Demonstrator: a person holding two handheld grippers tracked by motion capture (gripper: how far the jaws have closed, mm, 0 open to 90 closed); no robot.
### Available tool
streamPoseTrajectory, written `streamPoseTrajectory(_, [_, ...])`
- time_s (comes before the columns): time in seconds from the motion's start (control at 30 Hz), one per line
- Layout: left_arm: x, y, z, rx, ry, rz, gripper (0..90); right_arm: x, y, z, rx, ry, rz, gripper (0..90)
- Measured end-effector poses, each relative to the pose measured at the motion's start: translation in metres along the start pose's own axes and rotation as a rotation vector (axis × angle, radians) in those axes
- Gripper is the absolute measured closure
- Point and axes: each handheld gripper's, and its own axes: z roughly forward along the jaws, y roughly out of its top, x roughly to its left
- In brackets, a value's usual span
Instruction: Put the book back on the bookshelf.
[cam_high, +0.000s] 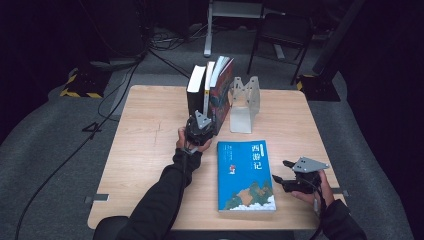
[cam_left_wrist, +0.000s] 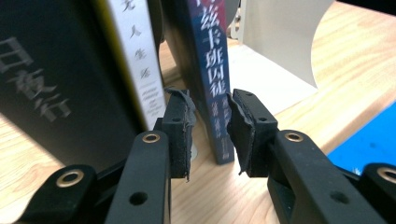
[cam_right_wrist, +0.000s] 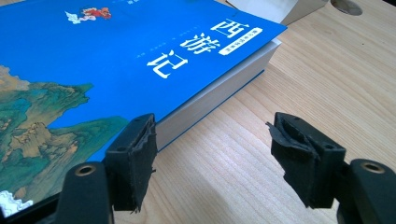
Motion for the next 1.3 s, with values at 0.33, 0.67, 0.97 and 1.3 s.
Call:
streamPoseTrajectory(0.33, [0.007,-0.018,-0.015,0.058,-0.043,0.080,68.3,0.002,-0.002,-0.002,0.000,0.003,0.004,31.9])
streamPoseTrajectory(0.67, [-0.004,-0.028,-0.039,0.106,-0.169,0.184,66.1,0.009,-0.012,-0.014,0.019,0.031,0.004,31.9])
streamPoseTrajectory(0.97, [-0.014,-0.053,-0.069,0.169,-0.277,0.293,58.0,0.023,-0.022,-0.022,0.067,0.099,-0.015,31.3])
streamPoseTrajectory(1.3, [-0.030,-0.083,-0.094,0.268,-0.378,0.379,46.0,0.032,-0.033,-0.017,0.145,0.192,-0.062,32.9])
